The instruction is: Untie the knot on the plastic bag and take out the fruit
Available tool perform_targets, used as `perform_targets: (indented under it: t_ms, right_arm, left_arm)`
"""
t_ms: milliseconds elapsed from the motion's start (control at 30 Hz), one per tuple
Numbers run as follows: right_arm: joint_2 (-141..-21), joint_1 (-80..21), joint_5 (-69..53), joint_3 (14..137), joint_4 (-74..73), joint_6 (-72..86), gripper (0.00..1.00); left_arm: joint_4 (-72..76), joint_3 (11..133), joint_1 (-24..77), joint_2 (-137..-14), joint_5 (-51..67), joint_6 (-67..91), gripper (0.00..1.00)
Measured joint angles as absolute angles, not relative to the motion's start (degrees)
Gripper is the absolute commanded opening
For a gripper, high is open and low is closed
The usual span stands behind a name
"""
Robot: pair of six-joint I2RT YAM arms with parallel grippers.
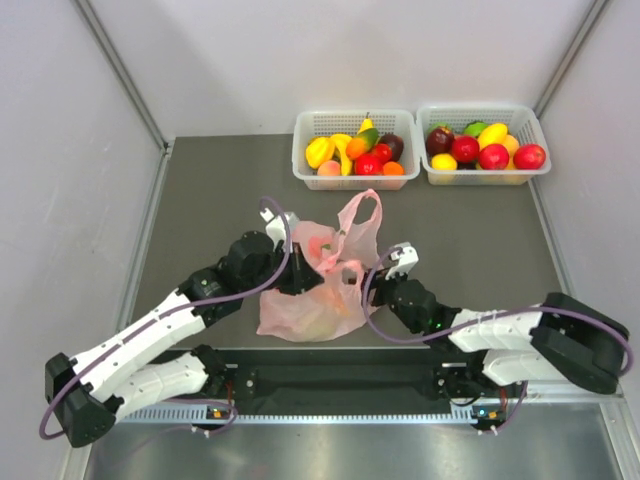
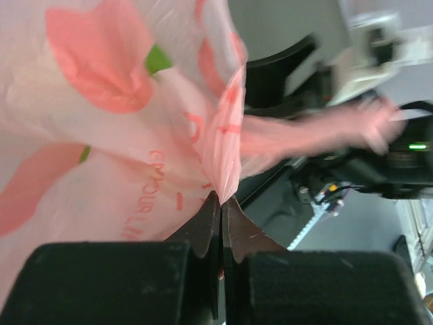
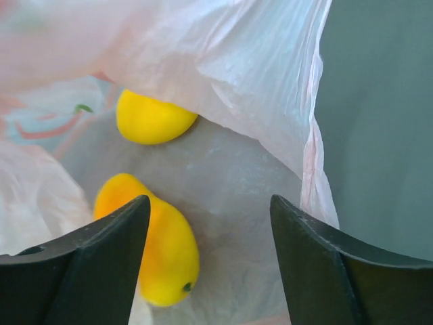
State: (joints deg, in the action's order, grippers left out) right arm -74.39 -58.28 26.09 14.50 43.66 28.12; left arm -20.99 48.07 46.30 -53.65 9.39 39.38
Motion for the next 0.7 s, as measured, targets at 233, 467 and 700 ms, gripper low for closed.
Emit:
perform_targets:
  t_ms: [233,467,700]
  right_arm:
    - [-67.26,-58.92,24.45,15.44,35.33,26.39,0.73]
    - [-70.02,-59.83,9.54,18.79,32.25,23.46,0.72]
    - [-67.0,-62.33,-10.68,18.83,33.12,21.69,0.71]
  left_arm:
    - [-20.14,37.63,46.3,-51.96,5.76,41.85,0.0]
    - [-19.33,33.65,46.3,-51.99,3.6,43.46,0.0]
    - [-16.19,32.23,46.3,-52.01,3.38,43.68,0.0]
